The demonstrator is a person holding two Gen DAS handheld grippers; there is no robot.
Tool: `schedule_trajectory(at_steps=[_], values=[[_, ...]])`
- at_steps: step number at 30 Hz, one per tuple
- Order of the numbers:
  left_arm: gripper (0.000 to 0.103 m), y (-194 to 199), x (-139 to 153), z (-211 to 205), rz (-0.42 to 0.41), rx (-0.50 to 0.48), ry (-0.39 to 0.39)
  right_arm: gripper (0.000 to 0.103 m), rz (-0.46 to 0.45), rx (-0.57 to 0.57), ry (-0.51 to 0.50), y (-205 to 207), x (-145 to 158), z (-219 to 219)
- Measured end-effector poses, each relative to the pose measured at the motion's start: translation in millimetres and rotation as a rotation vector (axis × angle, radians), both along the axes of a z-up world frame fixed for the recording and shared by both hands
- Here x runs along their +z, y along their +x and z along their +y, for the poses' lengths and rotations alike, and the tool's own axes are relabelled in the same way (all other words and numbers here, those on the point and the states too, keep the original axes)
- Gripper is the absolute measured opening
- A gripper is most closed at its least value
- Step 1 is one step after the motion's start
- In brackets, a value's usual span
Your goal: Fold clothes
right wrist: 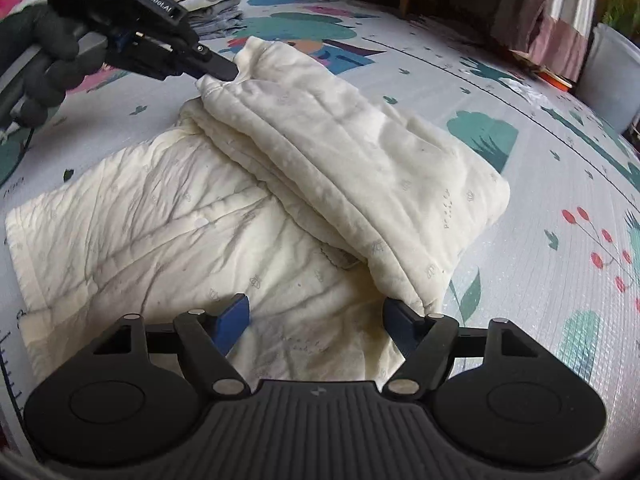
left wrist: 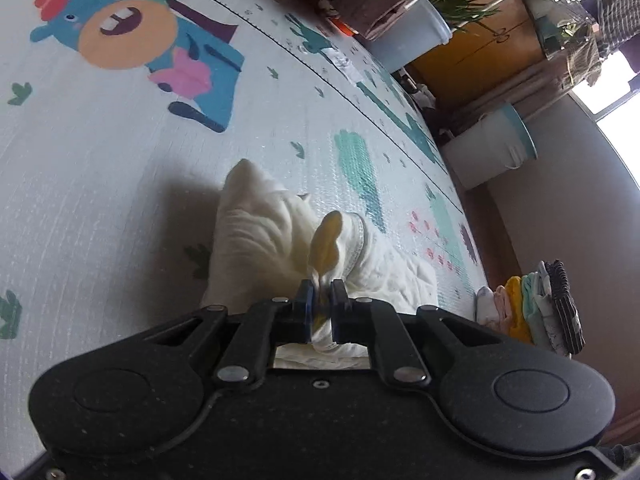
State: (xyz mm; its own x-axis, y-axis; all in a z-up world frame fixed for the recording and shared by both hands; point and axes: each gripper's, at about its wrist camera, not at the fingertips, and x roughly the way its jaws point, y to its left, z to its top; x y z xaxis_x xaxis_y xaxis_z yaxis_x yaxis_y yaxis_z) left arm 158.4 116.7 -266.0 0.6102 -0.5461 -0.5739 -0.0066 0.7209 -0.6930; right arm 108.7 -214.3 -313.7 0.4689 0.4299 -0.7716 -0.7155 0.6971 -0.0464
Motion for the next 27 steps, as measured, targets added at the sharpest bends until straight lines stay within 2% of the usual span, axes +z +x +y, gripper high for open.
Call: schedule_trajectory(at_steps=[3,5,7,8,9,11,12,13,14,16,17,19,21,24,27], values=[[0.007,4.6,-3.5,-4.6,0.011,-0.032,0.055,0.074,-0.002,-0.014,0.049,-5.2,6.0,-8.1],[0.008,4.6,-4.7,-1.8,0.006,-0.044,0.072,0.067,-0.020,-0.022,0.100,-10.5,12.8,-18.2],[0.019,-2.3,8.8,-8.5,-0.074,-0.066,0.150,0.060,-0.064,-0.028,0.098,-4.3,18.8,-20.3],[0.029,-5.7,15.5,-11.8,-0.115,-0.077,0.190,0.060,-0.087,-0.032,0.097,-1.2,21.7,-21.3],[0.032,-9.2,22.2,-15.2,-0.155,-0.088,0.229,0.060,-0.109,-0.035,0.097,1.9,24.7,-22.3],[0.032,-16.0,35.6,-21.9,-0.236,-0.110,0.307,0.058,-0.153,-0.042,0.095,8.0,30.7,-24.3],[0.037,-19.5,42.4,-25.2,-0.276,-0.121,0.346,0.057,-0.176,-0.045,0.094,11.1,33.7,-25.3],[0.040,-21.7,48.0,-30.2,-0.315,-0.139,0.383,0.050,-0.198,-0.047,0.092,14.4,36.6,-26.1],[0.042,-19.3,49.6,-41.0,-0.348,-0.185,0.417,0.047,-0.212,-0.023,0.079,23.3,37.1,-21.5],[0.045,-13.2,48.0,-61.3,-0.420,-0.278,0.489,0.047,-0.226,0.026,0.037,42.7,36.4,-10.7],[0.051,-9.9,45.6,-71.1,-0.457,-0.325,0.527,0.047,-0.226,0.049,0.016,52.6,35.9,-5.3],[0.052,-2.7,39.8,-89.0,-0.523,-0.415,0.599,0.049,-0.210,0.086,-0.009,68.4,33.7,4.2],[0.052,8.2,24.7,-93.4,-0.506,-0.467,0.634,0.058,-0.191,0.101,-0.022,81.9,29.2,8.2],[0.052,22.8,-6.3,-88.0,-0.415,-0.532,0.672,0.059,-0.109,0.118,-0.044,96.3,7.4,9.8],[0.052,16.4,-22.9,-78.0,-0.487,-0.548,0.670,0.060,-0.100,0.096,0.028,96.2,-6.2,1.5]])
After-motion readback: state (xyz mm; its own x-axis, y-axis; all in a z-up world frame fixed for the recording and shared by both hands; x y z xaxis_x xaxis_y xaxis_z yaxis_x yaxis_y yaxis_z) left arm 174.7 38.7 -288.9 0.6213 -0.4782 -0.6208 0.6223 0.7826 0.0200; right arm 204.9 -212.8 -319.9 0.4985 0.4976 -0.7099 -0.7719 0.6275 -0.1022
